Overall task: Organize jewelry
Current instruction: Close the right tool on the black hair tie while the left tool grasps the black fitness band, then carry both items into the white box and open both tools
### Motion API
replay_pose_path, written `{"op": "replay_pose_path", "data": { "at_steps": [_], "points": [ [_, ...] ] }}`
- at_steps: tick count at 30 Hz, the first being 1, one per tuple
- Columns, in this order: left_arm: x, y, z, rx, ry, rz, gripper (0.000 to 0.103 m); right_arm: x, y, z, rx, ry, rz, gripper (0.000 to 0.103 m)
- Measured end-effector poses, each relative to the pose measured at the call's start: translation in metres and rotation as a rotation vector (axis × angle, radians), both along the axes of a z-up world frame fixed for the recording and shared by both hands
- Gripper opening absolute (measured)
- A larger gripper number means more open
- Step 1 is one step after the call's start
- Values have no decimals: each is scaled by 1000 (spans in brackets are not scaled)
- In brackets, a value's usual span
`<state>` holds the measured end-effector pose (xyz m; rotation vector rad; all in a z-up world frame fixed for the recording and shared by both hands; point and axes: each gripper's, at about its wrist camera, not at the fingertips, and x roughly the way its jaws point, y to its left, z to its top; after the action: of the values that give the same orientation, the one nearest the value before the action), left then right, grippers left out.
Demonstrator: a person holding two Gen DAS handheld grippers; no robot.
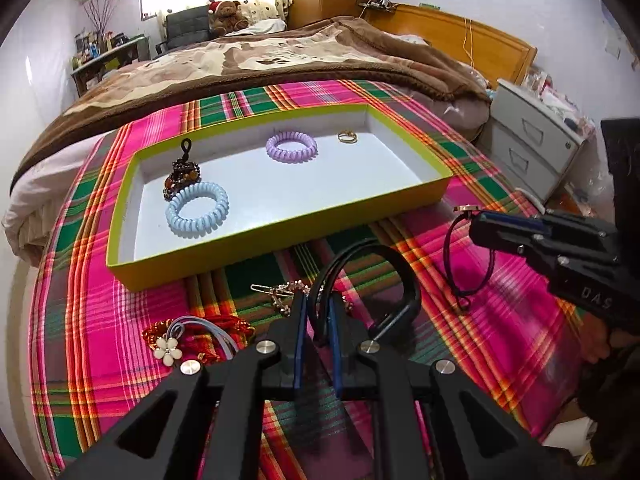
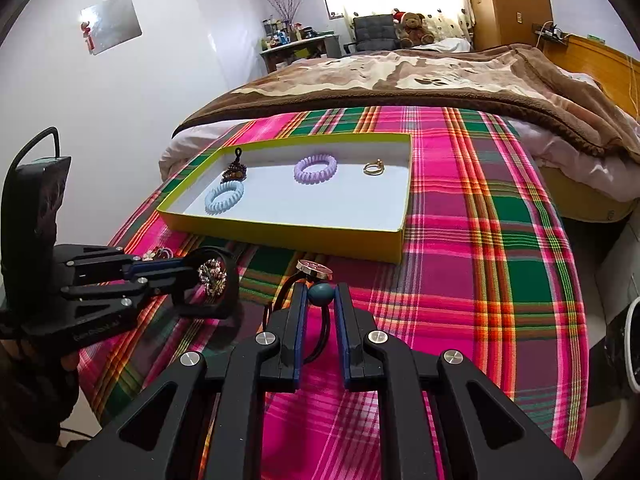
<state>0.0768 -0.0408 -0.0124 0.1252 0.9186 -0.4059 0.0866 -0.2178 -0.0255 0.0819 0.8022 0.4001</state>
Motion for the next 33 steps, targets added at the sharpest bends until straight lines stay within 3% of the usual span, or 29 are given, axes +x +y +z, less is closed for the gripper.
{"op": "replay_pose_path", "data": {
  "at_steps": [12,20,33],
  "points": [
    [15,17,23,-34,-41,66,11,4,-1,21,10,-40,-16,14],
    [55,27,36,-48,-43,107,11,31,1,40,32,-80,-48,14],
    [125,27,16,-29,20,164,11,101,2,21,10,-2,-100,14]
  ]
}}
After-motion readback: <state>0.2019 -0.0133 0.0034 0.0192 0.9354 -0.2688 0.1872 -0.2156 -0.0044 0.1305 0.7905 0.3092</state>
